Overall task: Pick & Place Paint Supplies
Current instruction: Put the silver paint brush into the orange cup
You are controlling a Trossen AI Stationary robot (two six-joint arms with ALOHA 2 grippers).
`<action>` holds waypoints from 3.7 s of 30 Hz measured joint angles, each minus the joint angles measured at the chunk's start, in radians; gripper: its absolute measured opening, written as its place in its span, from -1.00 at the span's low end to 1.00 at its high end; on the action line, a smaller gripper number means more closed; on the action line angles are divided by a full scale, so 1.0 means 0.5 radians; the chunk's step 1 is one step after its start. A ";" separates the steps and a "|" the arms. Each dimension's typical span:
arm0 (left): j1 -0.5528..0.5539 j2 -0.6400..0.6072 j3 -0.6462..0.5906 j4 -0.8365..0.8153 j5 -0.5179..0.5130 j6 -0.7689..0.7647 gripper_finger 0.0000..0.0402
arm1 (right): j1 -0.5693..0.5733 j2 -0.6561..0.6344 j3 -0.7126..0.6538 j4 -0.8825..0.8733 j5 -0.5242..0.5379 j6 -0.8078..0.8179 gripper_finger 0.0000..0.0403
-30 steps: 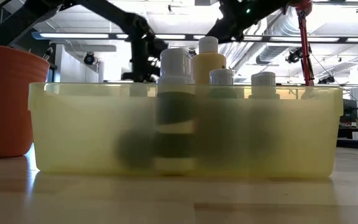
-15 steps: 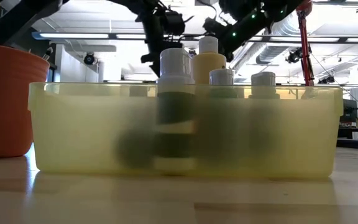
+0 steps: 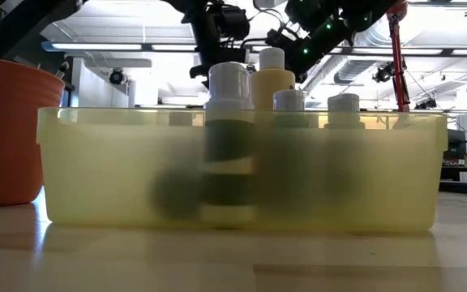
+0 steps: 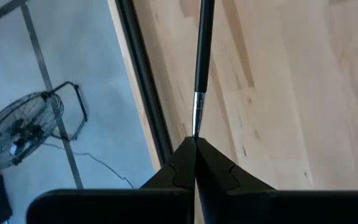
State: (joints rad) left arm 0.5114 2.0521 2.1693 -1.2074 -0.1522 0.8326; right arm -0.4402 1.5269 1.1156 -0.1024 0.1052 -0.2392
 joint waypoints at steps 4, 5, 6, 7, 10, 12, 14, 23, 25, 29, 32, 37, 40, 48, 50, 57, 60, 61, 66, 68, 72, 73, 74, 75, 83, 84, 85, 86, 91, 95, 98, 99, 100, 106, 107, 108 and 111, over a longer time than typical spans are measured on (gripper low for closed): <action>-0.033 0.000 0.000 0.024 0.000 -0.001 -1.00 | -0.016 0.000 0.000 -0.008 -0.021 -0.001 0.07; -0.043 0.000 0.000 0.040 -0.017 -0.001 -1.00 | -0.016 0.000 0.000 -0.029 -0.021 -0.001 0.07; -0.055 0.000 0.000 0.062 -0.037 -0.001 -1.00 | -0.016 0.000 0.000 -0.058 -0.021 -0.001 0.07; -0.062 0.000 0.000 0.088 -0.065 0.000 -1.00 | -0.016 0.000 0.000 -0.084 -0.021 -0.002 0.07; -0.074 -0.004 0.000 0.112 -0.074 0.002 -1.00 | -0.016 0.000 0.000 -0.150 -0.014 -0.002 0.07; -0.073 -0.005 0.000 0.118 -0.074 0.000 -1.00 | -0.016 0.000 0.000 -0.172 0.033 -0.003 0.07; -0.072 -0.005 0.000 0.118 -0.074 0.000 -1.00 | -0.016 0.000 0.000 -0.174 0.069 -0.003 0.06; -0.073 -0.007 0.000 0.119 -0.073 -0.009 -1.00 | -0.075 -0.001 0.000 -0.249 0.110 0.010 -0.23; -0.073 -0.007 0.000 0.120 -0.073 -0.010 -1.00 | -0.088 -0.001 0.000 -0.246 0.104 0.011 -0.34; -0.073 -0.008 0.000 0.122 -0.064 -0.013 -1.00 | -0.094 -0.001 0.000 -0.233 0.081 0.012 -0.58; -0.073 -0.008 -0.001 0.129 -0.023 -0.013 -1.00 | -0.094 -0.001 0.000 -0.205 0.027 0.012 -0.74; -0.073 -0.008 -0.001 0.150 0.007 -0.013 -1.00 | -0.093 -0.001 0.000 -0.205 -0.015 -0.009 -0.95; -0.072 -0.008 -0.001 0.163 0.009 -0.012 -1.00 | -0.092 -0.001 0.000 -0.205 -0.015 -0.047 -0.97; -0.071 -0.008 -0.001 0.168 0.008 -0.008 -1.00 | -0.093 -0.001 0.000 -0.207 -0.005 -0.077 -0.98; -0.068 -0.009 -0.001 0.181 0.007 -0.008 -1.00 | -0.093 -0.001 0.000 -0.207 0.001 -0.077 -0.98; -0.068 -0.009 -0.002 0.332 -0.081 -0.016 -0.99 | -0.096 -0.002 0.000 -0.211 0.026 -0.075 -0.98; -0.068 -0.009 -0.002 0.363 -0.091 -0.005 -0.98 | -0.096 -0.002 0.000 -0.213 0.029 -0.074 -0.98; -0.068 -0.010 -0.002 0.369 -0.092 -0.005 -0.96 | -0.096 -0.002 0.000 -0.213 0.031 -0.073 -0.98; -0.069 -0.010 -0.002 0.413 -0.091 -0.027 -0.71 | -0.104 -0.002 0.000 -0.236 0.046 -0.078 -0.98; -0.069 -0.010 -0.002 0.423 -0.102 -0.049 -0.57 | -0.109 -0.002 0.000 -0.239 0.038 -0.070 -0.98; -0.069 -0.011 -0.002 0.437 -0.251 -0.059 -0.33 | -0.128 -0.022 0.000 -0.199 0.061 -0.012 -0.98; -0.069 -0.011 -0.002 0.436 -0.307 -0.060 -0.29 | -0.134 -0.034 0.000 -0.188 0.080 0.001 -0.98; -0.069 -0.011 -0.002 0.416 -0.371 -0.060 -0.25 | -0.142 -0.045 0.000 -0.173 0.094 0.006 -0.98; -0.069 -0.011 -0.002 0.398 -0.450 -0.060 -0.23 | -0.155 -0.057 0.000 -0.160 0.094 0.006 -0.99; 0.010 -0.011 -0.002 0.237 -0.794 -0.140 -0.21 | -0.237 -0.113 0.000 -0.270 0.100 0.015 -0.99; 0.042 -0.011 -0.002 0.187 -0.752 -0.178 -0.21 | -0.238 -0.119 0.000 -0.283 0.099 0.016 -0.99; 0.080 -0.011 -0.002 0.116 -0.697 -0.215 -0.21 | -0.238 -0.122 0.000 -0.292 0.099 0.016 -0.99; 0.125 -0.011 -0.002 0.046 -0.630 -0.249 -0.21 | -0.238 -0.126 0.000 -0.300 0.099 0.016 -0.99; 0.385 -0.011 -0.002 -0.175 0.011 -0.350 -0.21 | -0.238 -0.146 0.000 -0.318 0.098 0.038 -0.99; 0.591 -0.014 -0.077 -0.098 0.759 -0.396 -0.21 | -0.247 -0.172 0.000 -0.324 0.092 0.139 -0.99; 0.746 -0.025 -0.104 -0.072 1.158 -0.471 -0.21 | -0.248 -0.203 0.000 -0.332 0.085 0.168 -0.99; 0.789 -0.026 -0.110 -0.074 1.233 -0.480 -0.21 | -0.255 -0.217 0.000 -0.350 0.085 0.168 -0.99; 0.829 -0.026 -0.113 -0.089 1.282 -0.481 -0.21 | -0.262 -0.225 0.000 -0.364 0.086 0.167 -0.99; 0.977 -0.129 -0.113 -0.075 1.458 -0.629 -0.21 | -0.289 -0.289 0.000 -0.369 0.089 0.213 -0.99; 0.983 -0.156 -0.113 -0.097 1.466 -0.627 -0.21 | -0.291 -0.302 0.000 -0.369 0.089 0.215 -0.99; 0.983 -0.191 -0.115 -0.112 1.470 -0.619 -0.21 | -0.290 -0.313 0.000 -0.368 0.089 0.215 -0.99; 0.951 -0.344 -0.116 -0.109 1.482 -0.613 -0.21 | -0.290 -0.342 0.000 -0.356 0.087 0.215 -0.99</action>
State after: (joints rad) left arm 0.9867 1.8803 2.1114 -1.2618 0.5886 0.5258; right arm -0.5854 1.3557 1.1156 -0.2805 0.1484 -0.1314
